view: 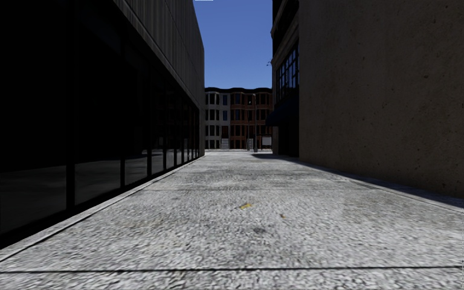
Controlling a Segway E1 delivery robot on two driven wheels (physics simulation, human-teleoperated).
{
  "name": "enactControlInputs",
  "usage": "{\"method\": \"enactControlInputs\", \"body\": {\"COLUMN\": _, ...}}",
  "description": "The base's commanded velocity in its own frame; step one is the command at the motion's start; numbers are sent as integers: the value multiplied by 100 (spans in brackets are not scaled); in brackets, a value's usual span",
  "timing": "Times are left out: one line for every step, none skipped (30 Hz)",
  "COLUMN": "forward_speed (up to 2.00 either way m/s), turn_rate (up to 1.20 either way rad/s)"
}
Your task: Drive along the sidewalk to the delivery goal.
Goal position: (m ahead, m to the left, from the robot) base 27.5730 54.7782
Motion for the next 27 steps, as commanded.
{"method": "enactControlInputs", "body": {"forward_speed": 200, "turn_rate": 0}}
{"method": "enactControlInputs", "body": {"forward_speed": 200, "turn_rate": 0}}
{"method": "enactControlInputs", "body": {"forward_speed": 200, "turn_rate": 0}}
{"method": "enactControlInputs", "body": {"forward_speed": 200, "turn_rate": 0}}
{"method": "enactControlInputs", "body": {"forward_speed": 200, "turn_rate": 0}}
{"method": "enactControlInputs", "body": {"forward_speed": 200, "turn_rate": 0}}
{"method": "enactControlInputs", "body": {"forward_speed": 200, "turn_rate": 0}}
{"method": "enactControlInputs", "body": {"forward_speed": 200, "turn_rate": 0}}
{"method": "enactControlInputs", "body": {"forward_speed": 200, "turn_rate": 0}}
{"method": "enactControlInputs", "body": {"forward_speed": 200, "turn_rate": 0}}
{"method": "enactControlInputs", "body": {"forward_speed": 200, "turn_rate": 0}}
{"method": "enactControlInputs", "body": {"forward_speed": 200, "turn_rate": 0}}
{"method": "enactControlInputs", "body": {"forward_speed": 200, "turn_rate": 0}}
{"method": "enactControlInputs", "body": {"forward_speed": 200, "turn_rate": 0}}
{"method": "enactControlInputs", "body": {"forward_speed": 200, "turn_rate": 0}}
{"method": "enactControlInputs", "body": {"forward_speed": 200, "turn_rate": 0}}
{"method": "enactControlInputs", "body": {"forward_speed": 200, "turn_rate": 0}}
{"method": "enactControlInputs", "body": {"forward_speed": 200, "turn_rate": 0}}
{"method": "enactControlInputs", "body": {"forward_speed": 200, "turn_rate": 0}}
{"method": "enactControlInputs", "body": {"forward_speed": 200, "turn_rate": 0}}
{"method": "enactControlInputs", "body": {"forward_speed": 200, "turn_rate": 0}}
{"method": "enactControlInputs", "body": {"forward_speed": 200, "turn_rate": 0}}
{"method": "enactControlInputs", "body": {"forward_speed": 200, "turn_rate": 0}}
{"method": "enactControlInputs", "body": {"forward_speed": 200, "turn_rate": 0}}
{"method": "enactControlInputs", "body": {"forward_speed": 200, "turn_rate": 0}}
{"method": "enactControlInputs", "body": {"forward_speed": 200, "turn_rate": 0}}
{"method": "enactControlInputs", "body": {"forward_speed": 200, "turn_rate": 0}}
